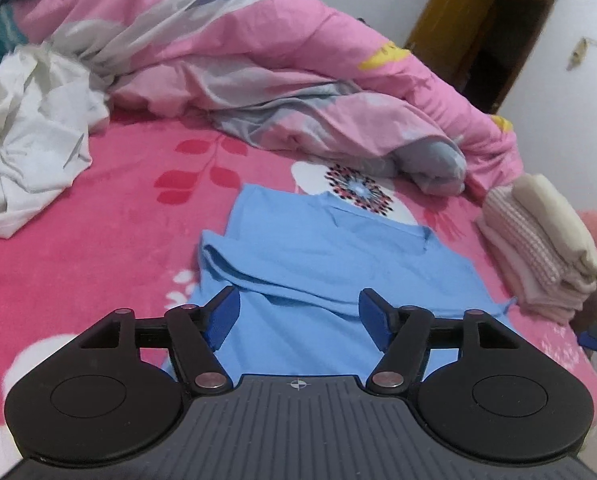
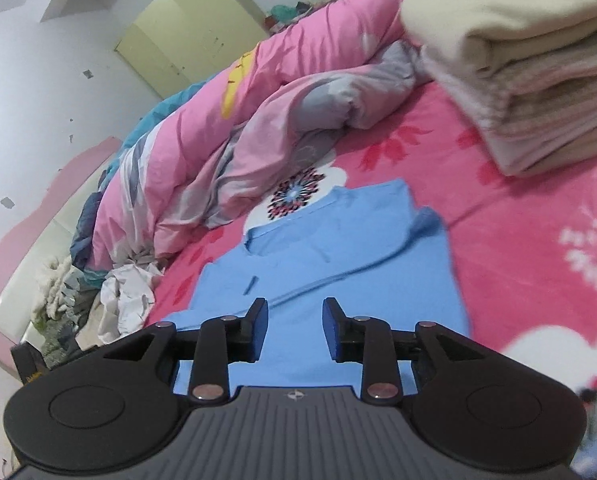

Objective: Fold clothes

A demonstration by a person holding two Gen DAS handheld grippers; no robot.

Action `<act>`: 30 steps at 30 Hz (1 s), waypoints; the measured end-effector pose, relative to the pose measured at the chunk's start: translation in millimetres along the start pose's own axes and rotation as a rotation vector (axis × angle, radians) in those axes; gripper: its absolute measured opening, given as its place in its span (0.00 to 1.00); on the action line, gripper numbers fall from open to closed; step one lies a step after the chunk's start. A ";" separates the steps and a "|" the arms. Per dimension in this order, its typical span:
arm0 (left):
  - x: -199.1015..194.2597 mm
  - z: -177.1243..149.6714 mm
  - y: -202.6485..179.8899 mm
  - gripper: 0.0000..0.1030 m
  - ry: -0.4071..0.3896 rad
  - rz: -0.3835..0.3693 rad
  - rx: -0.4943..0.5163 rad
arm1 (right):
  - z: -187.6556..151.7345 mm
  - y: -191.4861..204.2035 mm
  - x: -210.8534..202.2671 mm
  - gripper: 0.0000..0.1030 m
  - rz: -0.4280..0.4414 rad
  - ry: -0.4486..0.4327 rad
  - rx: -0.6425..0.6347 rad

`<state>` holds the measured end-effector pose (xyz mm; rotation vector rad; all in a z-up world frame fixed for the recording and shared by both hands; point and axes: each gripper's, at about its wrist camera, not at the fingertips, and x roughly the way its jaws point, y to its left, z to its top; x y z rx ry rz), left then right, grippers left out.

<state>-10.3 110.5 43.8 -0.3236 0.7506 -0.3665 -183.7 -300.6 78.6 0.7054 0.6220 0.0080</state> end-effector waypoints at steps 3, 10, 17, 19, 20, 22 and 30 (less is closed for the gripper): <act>11.5 8.3 18.5 0.65 0.017 0.012 -0.052 | 2.7 -2.3 26.5 0.38 0.034 0.017 0.045; 34.7 43.2 70.6 0.69 0.115 -0.041 -0.250 | 7.9 -38.9 72.7 0.39 0.012 0.060 0.163; 67.5 56.8 82.5 0.69 0.203 -0.138 -0.389 | 14.0 -66.5 81.9 0.40 0.016 0.053 0.227; 76.9 58.4 80.6 0.69 0.227 -0.130 -0.395 | 15.5 -69.1 81.4 0.40 0.019 0.048 0.230; 79.9 58.7 79.1 0.69 0.235 -0.123 -0.394 | 16.3 -70.3 81.2 0.40 0.020 0.045 0.232; 83.8 59.3 75.3 0.69 0.247 -0.129 -0.388 | 17.8 -72.9 80.8 0.41 0.023 0.040 0.236; 89.5 62.7 67.5 0.67 0.253 -0.127 -0.375 | 17.2 -83.6 79.8 0.41 0.038 0.034 0.259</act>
